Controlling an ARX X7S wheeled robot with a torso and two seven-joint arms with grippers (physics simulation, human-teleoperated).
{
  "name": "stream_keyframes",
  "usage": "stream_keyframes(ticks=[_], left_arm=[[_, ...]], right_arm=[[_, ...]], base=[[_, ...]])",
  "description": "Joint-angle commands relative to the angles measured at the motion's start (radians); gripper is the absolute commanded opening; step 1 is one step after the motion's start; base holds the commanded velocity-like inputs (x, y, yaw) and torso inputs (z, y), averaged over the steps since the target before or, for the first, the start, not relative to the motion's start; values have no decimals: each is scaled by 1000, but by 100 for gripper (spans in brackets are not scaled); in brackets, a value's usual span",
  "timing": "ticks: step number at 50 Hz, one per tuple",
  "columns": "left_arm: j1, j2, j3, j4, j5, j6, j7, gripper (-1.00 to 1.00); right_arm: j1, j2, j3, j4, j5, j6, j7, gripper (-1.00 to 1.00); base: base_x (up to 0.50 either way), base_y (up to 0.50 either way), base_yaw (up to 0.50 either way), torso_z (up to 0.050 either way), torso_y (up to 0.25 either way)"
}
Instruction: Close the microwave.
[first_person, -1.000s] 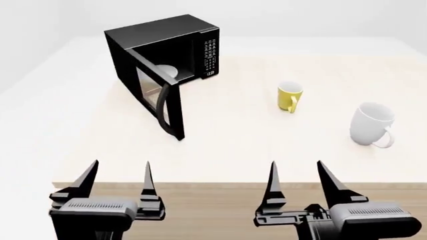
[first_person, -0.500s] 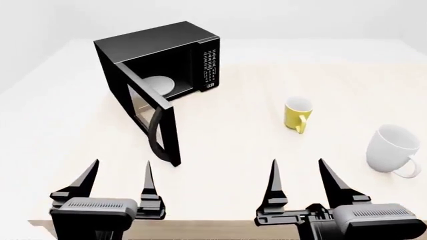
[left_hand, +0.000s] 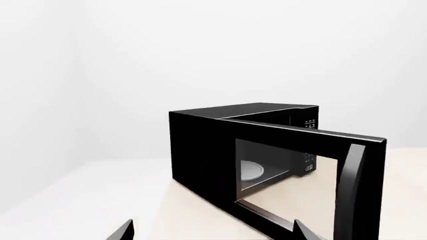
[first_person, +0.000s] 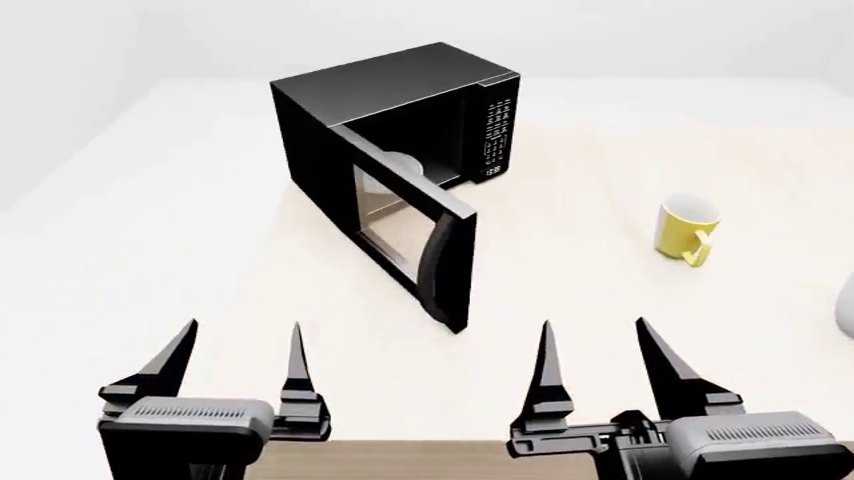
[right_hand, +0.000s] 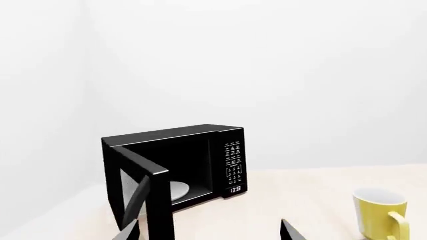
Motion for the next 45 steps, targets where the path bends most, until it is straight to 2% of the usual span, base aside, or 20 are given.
stream_keyframes(ticks=[1,11,22,27,39,45], left_arm=[[-3,-6,5,1,-6,-1,-7,100],[-11,-11,10,-4,-16,-3,-9,100],[-8,-17,13,1,-17,2,-18,100],[0,-21,14,9,-17,3,-22,100],[-2,-26,20,13,-20,1,-29,100],[-5,-26,26,4,-19,7,-30,100]], right_arm=[[2,10,-12,-1,-7,-11,9,100],[5,13,-4,-1,21,-33,11,100],[8,20,-5,2,31,-36,19,100],[-5,23,-2,-8,27,-59,23,100],[-10,28,-9,-7,22,-68,34,100],[-1,31,-15,-3,32,-56,36,100]], base=[[0,0,0,0,0],[2,0,0,0,0],[488,0,0,0,0],[0,0,0,0,0],[0,470,0,0,0],[0,73,0,0,0]])
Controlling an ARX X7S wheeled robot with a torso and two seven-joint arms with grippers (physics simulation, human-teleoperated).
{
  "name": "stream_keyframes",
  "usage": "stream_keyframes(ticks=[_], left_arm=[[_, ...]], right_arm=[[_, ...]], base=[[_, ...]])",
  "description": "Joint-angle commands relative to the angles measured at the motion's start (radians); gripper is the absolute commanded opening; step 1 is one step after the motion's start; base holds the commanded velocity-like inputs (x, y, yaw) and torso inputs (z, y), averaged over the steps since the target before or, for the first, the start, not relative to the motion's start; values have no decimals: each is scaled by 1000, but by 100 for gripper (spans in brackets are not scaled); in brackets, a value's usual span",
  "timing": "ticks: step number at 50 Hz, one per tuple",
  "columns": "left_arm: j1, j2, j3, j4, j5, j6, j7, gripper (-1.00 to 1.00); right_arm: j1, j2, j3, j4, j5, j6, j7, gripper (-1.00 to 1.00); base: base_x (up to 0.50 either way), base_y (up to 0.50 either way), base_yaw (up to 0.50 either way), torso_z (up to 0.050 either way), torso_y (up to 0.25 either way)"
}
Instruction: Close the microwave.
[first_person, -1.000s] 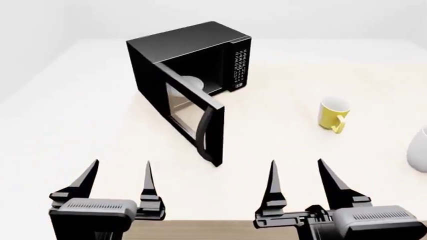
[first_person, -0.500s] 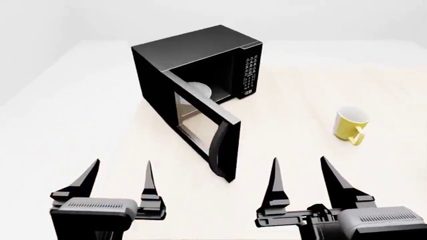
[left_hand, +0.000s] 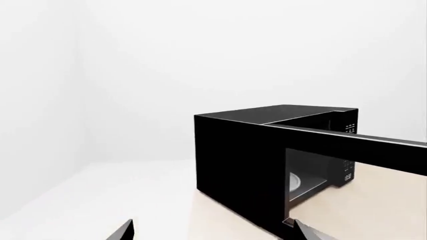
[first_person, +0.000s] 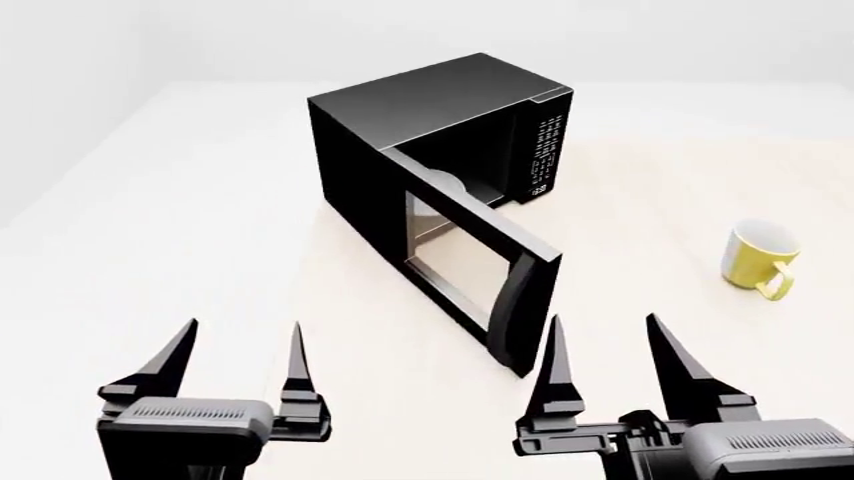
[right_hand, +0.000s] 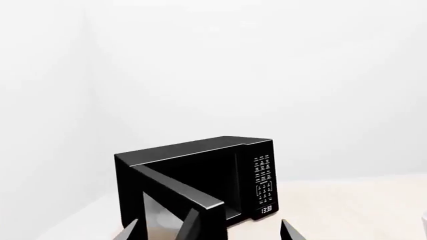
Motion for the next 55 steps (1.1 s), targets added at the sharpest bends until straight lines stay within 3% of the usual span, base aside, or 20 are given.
stream_keyframes(ticks=[1,15,31,41,55], left_arm=[[-4,-3,10,-2,-1,2,-5,100],[-3,-10,10,-4,-9,5,-8,100],[-5,-15,14,-6,-14,10,-12,100],[-3,-20,12,-1,-18,10,-17,100],[-8,-24,16,-3,-21,7,-22,100]], right_arm=[[4,7,-8,1,-2,-11,4,100],[8,20,-16,0,-11,-3,15,100],[6,24,-17,3,-11,-22,27,100],[-3,30,-20,-17,-5,-25,35,100],[3,54,-14,-123,-1,117,103,100]], base=[[0,0,0,0,0],[351,0,0,0,0],[0,351,0,0,1],[60,2,0,0,0],[303,0,0,0,0]])
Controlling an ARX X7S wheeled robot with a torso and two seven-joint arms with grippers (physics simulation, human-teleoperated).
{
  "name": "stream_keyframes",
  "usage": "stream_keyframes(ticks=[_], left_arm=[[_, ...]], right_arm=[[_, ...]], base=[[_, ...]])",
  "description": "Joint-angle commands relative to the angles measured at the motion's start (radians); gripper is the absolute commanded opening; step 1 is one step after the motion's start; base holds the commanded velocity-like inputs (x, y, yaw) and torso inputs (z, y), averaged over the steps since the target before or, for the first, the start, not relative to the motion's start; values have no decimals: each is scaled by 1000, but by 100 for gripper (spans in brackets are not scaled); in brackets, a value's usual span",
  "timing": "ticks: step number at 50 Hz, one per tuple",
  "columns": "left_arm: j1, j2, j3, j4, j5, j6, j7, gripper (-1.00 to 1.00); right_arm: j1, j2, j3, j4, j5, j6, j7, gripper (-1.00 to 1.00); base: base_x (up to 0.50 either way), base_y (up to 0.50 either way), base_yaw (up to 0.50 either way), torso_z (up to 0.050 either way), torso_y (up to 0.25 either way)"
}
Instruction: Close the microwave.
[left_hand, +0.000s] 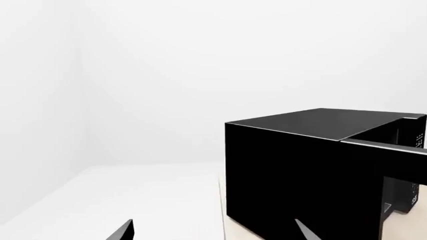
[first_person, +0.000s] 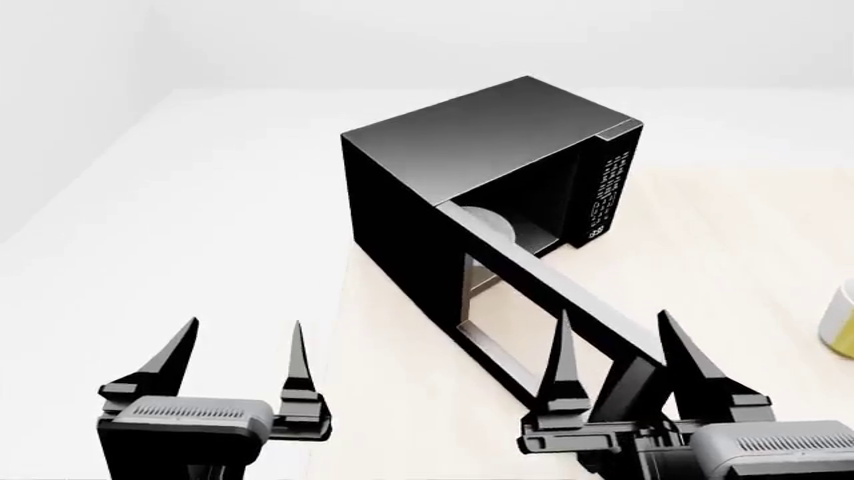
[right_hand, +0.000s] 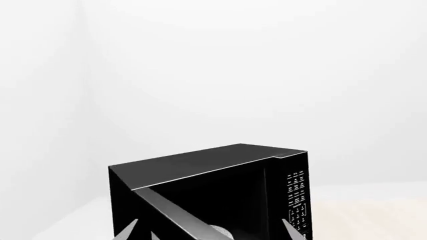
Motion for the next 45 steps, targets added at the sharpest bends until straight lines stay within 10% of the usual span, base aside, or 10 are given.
stream_keyframes(ticks=[1,45], left_arm=[[-2,-4,4,-1,-3,-1,-3,100],[-4,-15,24,-14,-2,6,-16,100]], right_arm=[[-4,23,4,-92,6,94,46,100],[44,103,65,-191,75,220,113,100]], base=[[0,0,0,0,0],[90,0,0,0,0]])
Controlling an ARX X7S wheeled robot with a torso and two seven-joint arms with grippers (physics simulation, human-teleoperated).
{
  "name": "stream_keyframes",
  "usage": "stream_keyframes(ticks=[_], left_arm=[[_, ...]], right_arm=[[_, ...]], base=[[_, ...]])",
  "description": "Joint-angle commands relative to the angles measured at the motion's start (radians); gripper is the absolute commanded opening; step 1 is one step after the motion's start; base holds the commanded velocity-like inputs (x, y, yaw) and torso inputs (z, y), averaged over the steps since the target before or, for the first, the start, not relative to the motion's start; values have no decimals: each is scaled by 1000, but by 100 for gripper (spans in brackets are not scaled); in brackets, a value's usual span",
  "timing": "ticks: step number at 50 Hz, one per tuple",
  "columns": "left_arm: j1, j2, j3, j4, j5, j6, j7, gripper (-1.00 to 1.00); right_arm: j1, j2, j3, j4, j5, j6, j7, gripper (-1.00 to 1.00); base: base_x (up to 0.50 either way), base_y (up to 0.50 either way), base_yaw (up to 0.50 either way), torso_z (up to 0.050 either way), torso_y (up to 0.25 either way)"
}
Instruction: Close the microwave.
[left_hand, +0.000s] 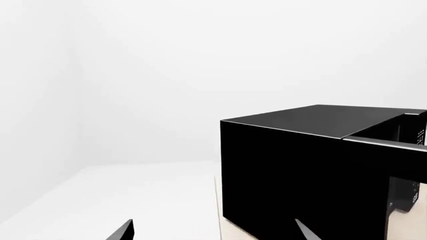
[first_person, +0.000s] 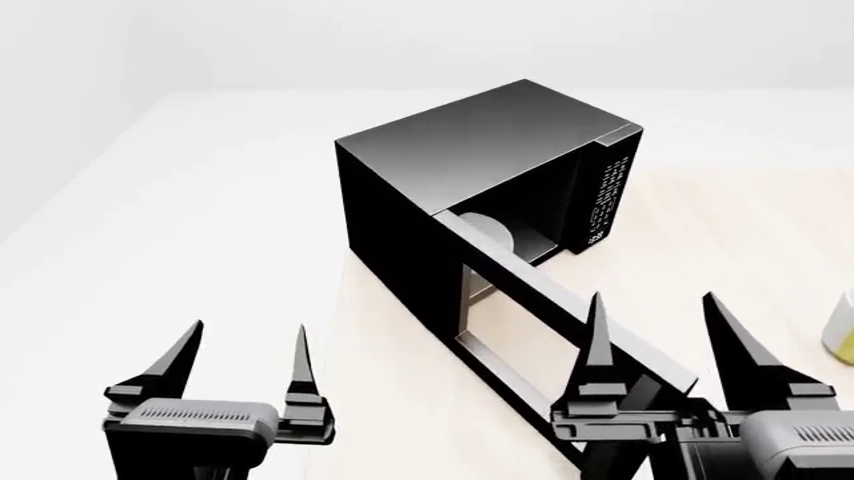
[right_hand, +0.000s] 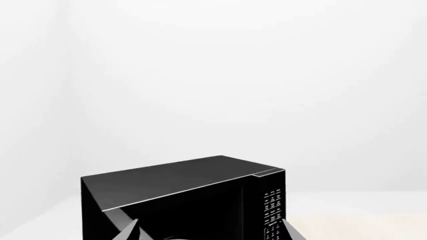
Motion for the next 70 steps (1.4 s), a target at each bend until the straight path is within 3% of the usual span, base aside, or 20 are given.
stream_keyframes(ticks=[1,31,32,34,70], left_arm=[[-4,-2,6,-9,1,4,-2,100],[-8,-11,12,-7,-7,2,-12,100],[-9,-10,13,-8,-7,2,-13,100],[-8,-10,16,-12,-4,7,-12,100],[-8,-20,29,-11,-8,10,-21,100]], right_arm=[[10,10,-3,-1,2,5,9,100],[6,32,-77,36,-2,-9,-25,100],[100,48,-43,-52,105,141,24,100],[142,54,-20,-95,187,222,53,100],[246,120,-273,-102,232,311,191,100]], base=[[0,0,0,0,0],[0,0,0,0,0],[0,0,0,0,0],[0,0,0,0,0],[0,0,0,0,0]])
